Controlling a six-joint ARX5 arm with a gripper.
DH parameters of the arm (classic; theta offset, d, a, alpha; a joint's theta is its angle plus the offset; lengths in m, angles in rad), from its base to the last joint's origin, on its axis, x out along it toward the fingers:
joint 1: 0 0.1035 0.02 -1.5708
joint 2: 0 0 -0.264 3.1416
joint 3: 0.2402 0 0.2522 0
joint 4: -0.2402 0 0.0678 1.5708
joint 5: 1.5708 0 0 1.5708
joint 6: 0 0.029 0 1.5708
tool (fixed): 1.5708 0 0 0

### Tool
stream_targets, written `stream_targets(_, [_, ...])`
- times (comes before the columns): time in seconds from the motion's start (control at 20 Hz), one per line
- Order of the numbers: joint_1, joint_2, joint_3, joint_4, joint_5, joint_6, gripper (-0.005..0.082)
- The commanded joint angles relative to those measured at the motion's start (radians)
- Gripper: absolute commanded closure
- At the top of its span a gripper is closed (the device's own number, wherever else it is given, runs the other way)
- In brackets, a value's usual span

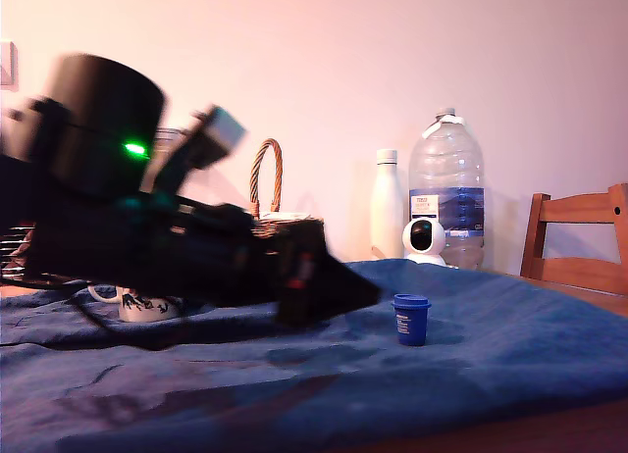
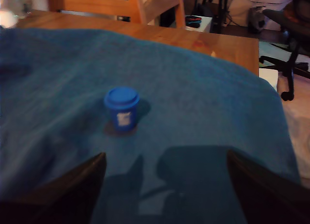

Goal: Pick up the coffee capsules on the table and drop them inside the coffee cup

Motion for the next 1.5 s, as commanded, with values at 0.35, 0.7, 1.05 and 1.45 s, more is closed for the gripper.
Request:
stream_targets(0.35, [-0.005,0.099,0.121,-0.029,0.023,-0.014,0.005])
stream_targets(0.7, [-0.005,0.172,0.232,-0.074,0.043,-0.033,0.005])
stream_targets(1.05, [-0.012,0.216,0.335,-0.17,0.047,-0.034,0.0059])
stream_targets(1.45, [-0.013,0.261,0.448,-0.304,0.049,-0.037,0.0059])
